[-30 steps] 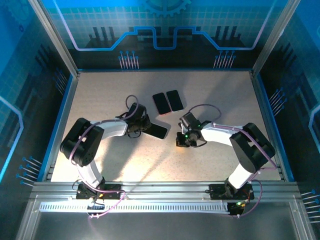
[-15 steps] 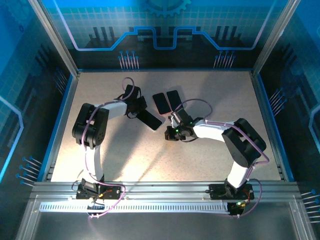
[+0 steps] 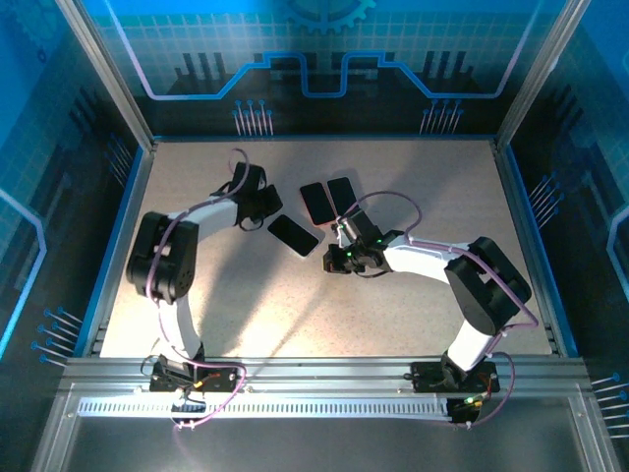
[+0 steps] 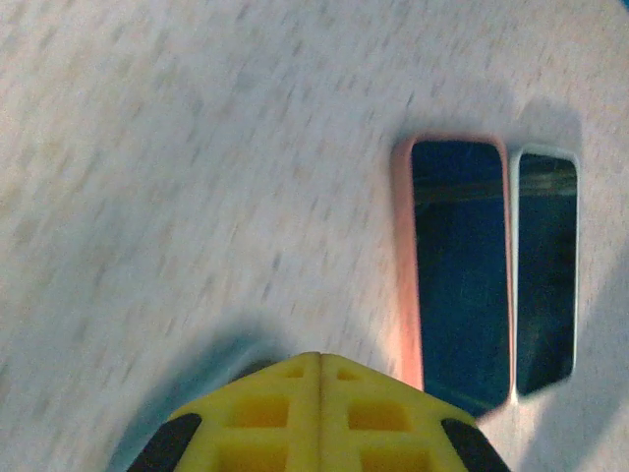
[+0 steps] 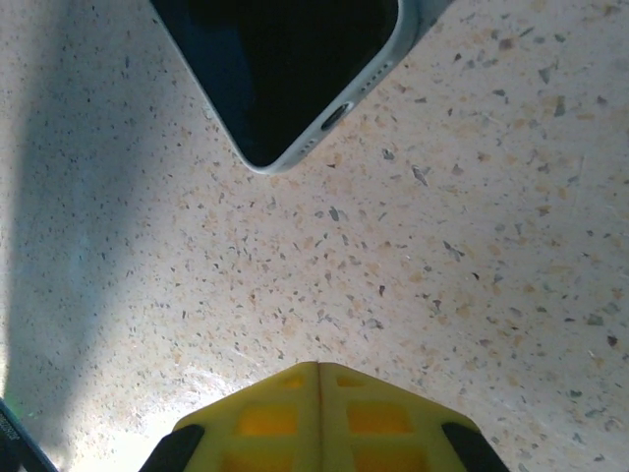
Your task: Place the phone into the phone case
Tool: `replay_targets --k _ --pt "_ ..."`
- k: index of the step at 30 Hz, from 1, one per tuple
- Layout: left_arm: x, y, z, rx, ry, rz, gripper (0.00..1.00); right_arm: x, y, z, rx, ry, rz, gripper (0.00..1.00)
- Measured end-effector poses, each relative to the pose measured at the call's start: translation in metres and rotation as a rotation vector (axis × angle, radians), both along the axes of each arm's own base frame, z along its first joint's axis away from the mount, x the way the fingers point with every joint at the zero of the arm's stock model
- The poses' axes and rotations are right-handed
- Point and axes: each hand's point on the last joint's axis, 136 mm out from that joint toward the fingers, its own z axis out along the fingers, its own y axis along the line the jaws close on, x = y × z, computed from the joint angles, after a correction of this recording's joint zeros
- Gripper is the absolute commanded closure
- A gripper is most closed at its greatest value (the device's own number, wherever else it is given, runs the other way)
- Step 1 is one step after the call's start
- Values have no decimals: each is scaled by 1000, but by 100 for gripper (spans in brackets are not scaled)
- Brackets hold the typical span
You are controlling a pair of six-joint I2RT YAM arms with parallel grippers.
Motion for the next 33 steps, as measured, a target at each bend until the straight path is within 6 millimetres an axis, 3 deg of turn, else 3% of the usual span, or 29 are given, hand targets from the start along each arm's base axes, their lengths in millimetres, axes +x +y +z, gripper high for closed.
replay_targets --k 6,12,19,23,33 --pt "-67 12 -3 -29 75 40 100 3 7 6 39 -12 7 100" --pt "-94 3 -21 -33 142 32 100 9 14 -4 58 -15 9 100" --pt "-98 -2 -58 -20 225 27 100 14 18 -32 34 18 4 100" --pt "-82 -6 -56 -28 209 26 100 21 23 -31 42 8 4 100" --pt "-71 -9 -57 -18 266 26 100 46 44 -30 69 -17 5 100"
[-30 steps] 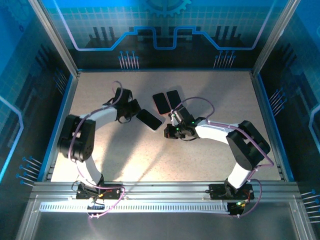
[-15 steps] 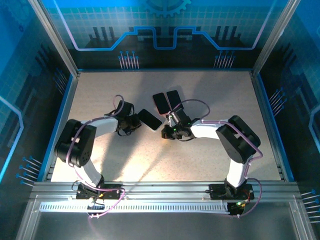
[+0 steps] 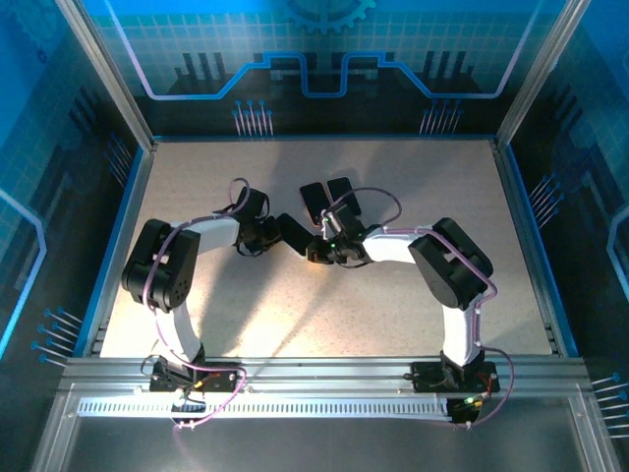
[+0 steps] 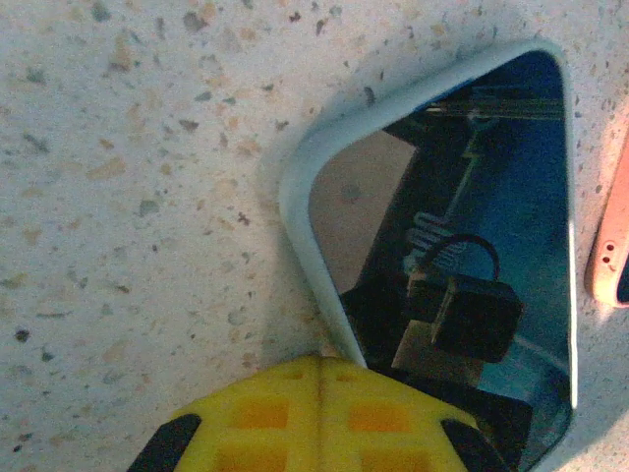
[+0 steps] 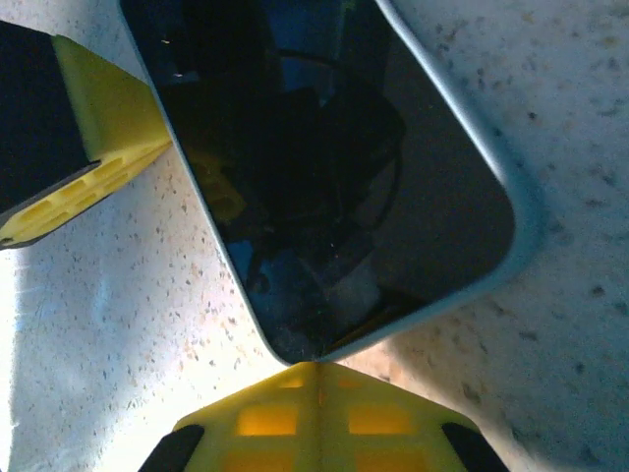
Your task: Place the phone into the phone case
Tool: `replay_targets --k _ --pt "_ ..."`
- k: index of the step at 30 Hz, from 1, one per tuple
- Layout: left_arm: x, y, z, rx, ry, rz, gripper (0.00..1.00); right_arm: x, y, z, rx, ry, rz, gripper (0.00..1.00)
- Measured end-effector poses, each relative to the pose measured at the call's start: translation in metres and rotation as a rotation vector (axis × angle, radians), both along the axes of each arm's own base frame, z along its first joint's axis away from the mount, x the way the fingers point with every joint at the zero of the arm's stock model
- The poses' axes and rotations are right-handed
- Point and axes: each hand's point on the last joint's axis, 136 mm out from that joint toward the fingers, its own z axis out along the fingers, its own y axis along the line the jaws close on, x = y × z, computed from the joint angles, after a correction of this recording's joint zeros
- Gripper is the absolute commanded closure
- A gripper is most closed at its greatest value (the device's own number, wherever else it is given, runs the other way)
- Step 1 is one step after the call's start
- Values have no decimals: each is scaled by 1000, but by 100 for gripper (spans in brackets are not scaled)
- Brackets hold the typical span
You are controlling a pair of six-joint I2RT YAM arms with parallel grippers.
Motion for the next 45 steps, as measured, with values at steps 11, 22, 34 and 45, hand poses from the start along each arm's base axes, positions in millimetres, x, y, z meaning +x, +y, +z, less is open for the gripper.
replay_targets --k 11,22,34,45 --pt "21 -2 1 -25 59 4 100 20 17 1 31 -16 -3 100" --pt "51 -4 2 -45 49 5 100 37 29 2 46 -32 -7 100" --pt "63 21 11 0 -94 76 100 43 23 17 62 -62 17 99" --pt "-30 37 132 -16 -410 68 1 -17 -69 172 94 -383 7 0"
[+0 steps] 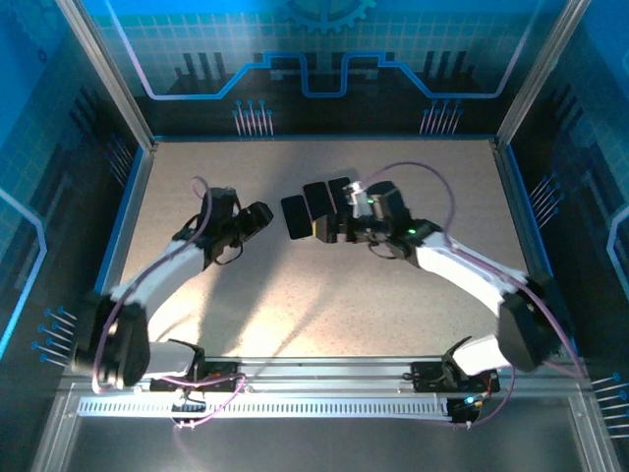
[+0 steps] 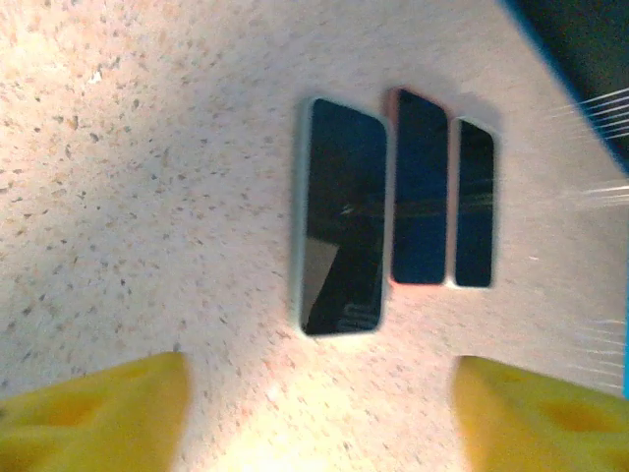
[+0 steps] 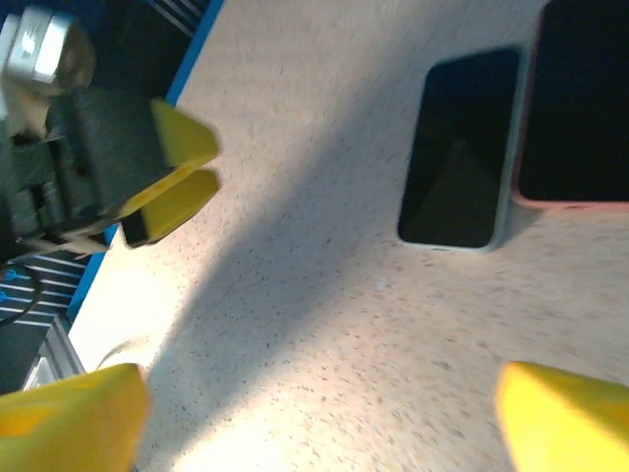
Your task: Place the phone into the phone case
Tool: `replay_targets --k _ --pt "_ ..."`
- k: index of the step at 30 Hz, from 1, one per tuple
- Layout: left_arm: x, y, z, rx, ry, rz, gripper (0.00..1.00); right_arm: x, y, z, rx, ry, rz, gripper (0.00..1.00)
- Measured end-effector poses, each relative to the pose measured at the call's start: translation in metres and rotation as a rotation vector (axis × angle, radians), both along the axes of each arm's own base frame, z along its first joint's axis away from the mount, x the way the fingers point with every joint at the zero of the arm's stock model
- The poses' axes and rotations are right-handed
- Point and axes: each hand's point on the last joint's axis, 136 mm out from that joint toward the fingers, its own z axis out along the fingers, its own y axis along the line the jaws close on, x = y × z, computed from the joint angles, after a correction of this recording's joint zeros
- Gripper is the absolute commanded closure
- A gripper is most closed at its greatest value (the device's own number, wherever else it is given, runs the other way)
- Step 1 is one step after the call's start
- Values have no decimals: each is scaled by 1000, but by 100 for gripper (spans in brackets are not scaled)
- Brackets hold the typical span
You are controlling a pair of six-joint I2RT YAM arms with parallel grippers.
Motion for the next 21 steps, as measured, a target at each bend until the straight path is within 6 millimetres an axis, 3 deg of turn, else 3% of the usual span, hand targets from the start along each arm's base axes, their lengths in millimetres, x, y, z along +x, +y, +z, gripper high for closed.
replay_targets --k 2,5,9,12,15,21 --pt "-18 5 16 13 -71 -4 1 -4 -37 8 -57 -62 -71 0" --pt "-45 21 26 76 -164 8 1 -11 -100 -2 -193 -116 -214 0" --pt "-67 46 22 214 -253 31 1 -24 -171 -22 -356 -188 -384 0" --pt "-73 59 17 331 -287 31 1 -29 -211 -29 -425 -246 -503 0" --pt "-70 72 15 427 -296 52 1 -28 -236 -34 -462 -316 -584 0" --pt "-50 86 1 547 -271 68 1 -14 -254 -57 -522 -393 -630 0"
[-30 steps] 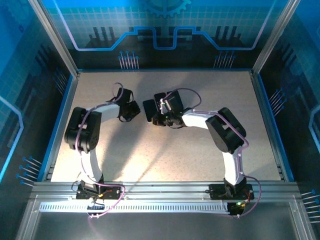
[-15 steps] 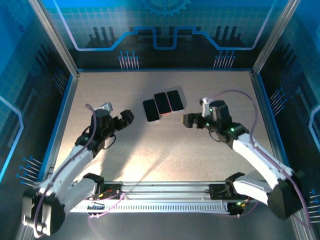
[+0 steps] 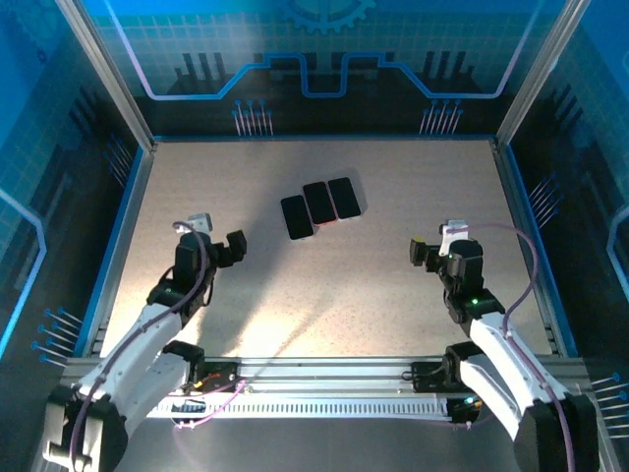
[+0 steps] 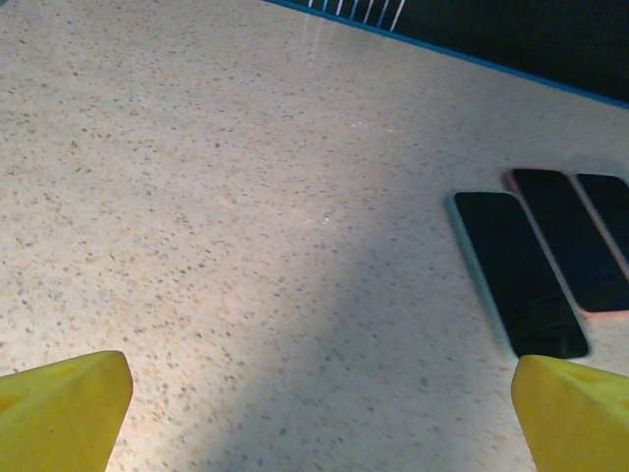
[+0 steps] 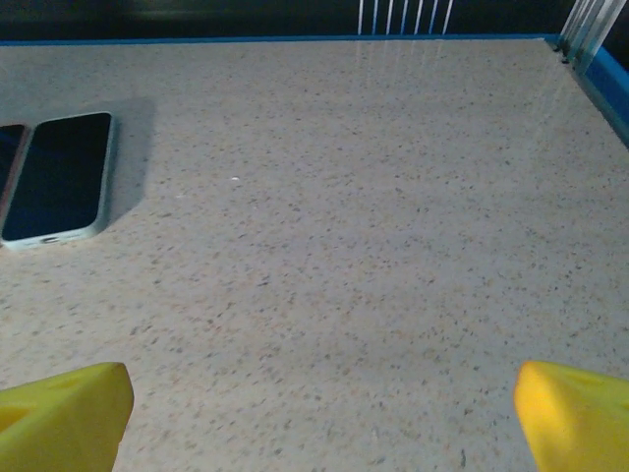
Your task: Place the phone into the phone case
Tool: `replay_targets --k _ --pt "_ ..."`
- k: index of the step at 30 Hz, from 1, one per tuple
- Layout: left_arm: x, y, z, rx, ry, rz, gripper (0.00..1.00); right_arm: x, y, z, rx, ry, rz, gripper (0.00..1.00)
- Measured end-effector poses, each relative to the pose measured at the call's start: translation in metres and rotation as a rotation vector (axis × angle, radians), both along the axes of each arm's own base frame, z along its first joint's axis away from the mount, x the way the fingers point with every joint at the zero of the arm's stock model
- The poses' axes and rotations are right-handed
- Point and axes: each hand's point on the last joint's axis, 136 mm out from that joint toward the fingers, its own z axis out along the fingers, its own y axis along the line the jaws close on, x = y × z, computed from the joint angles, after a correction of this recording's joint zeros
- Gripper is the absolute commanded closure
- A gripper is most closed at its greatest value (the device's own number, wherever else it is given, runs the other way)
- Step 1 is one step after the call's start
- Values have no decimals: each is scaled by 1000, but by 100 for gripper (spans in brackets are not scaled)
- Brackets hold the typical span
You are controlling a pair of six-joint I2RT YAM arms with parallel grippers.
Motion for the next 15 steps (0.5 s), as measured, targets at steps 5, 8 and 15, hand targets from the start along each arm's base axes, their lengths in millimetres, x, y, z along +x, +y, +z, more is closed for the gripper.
replay_targets --k 5,8,15 --pt "16 13 -27 61 67 22 1 26 -8 -23 -20 22 -14 0" --pt "27 21 -25 87 40 30 1 38 -7 -40 -27 44 1 0" --pt "51 39 -35 119 -9 54 0 64 2 -50 -21 41 45 0"
